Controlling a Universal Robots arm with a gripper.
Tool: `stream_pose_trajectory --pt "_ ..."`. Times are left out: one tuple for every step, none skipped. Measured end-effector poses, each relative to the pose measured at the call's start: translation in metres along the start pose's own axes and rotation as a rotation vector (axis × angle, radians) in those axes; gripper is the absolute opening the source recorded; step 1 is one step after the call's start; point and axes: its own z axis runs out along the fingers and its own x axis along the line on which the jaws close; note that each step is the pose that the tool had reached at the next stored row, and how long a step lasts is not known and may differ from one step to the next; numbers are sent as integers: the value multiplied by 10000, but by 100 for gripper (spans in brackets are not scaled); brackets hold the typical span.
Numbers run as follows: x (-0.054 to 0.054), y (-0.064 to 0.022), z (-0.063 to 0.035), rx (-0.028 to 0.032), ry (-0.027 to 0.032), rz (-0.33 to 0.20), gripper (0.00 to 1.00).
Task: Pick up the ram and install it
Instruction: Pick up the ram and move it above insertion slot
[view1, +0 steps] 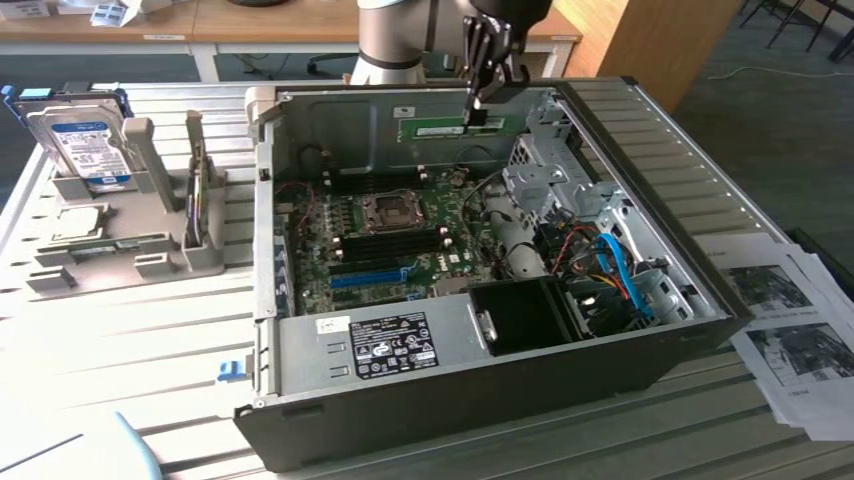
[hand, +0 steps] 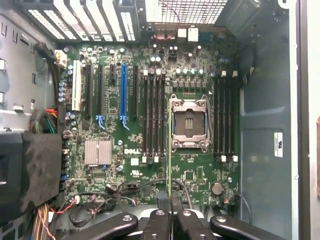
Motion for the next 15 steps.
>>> stream_pose_trajectory --pt "0 16 2 0 -1 2 11" --pt "0 31 4 0 -1 4 11" --pt "0 48 6 0 -1 6 11" --pt "1 64 7 0 -1 8 11" --pt "1 82 9 -1 -1 10 11" --pt "1 101 11 -1 -1 12 11" --pt "2 120 13 -1 0 13 11" --pt "2 139 15 -1 -1 15 11" --pt "2 159 17 -1 0 18 11" --pt "2 178 19 -1 -1 20 11" --pt "3 200 21 -1 -1 21 11" --pt "3 224 24 0 -1 24 11" --pt "3 244 25 -1 -1 26 11" --pt "3 265 27 -1 0 30 11" --pt "4 286 29 -1 0 33 11"
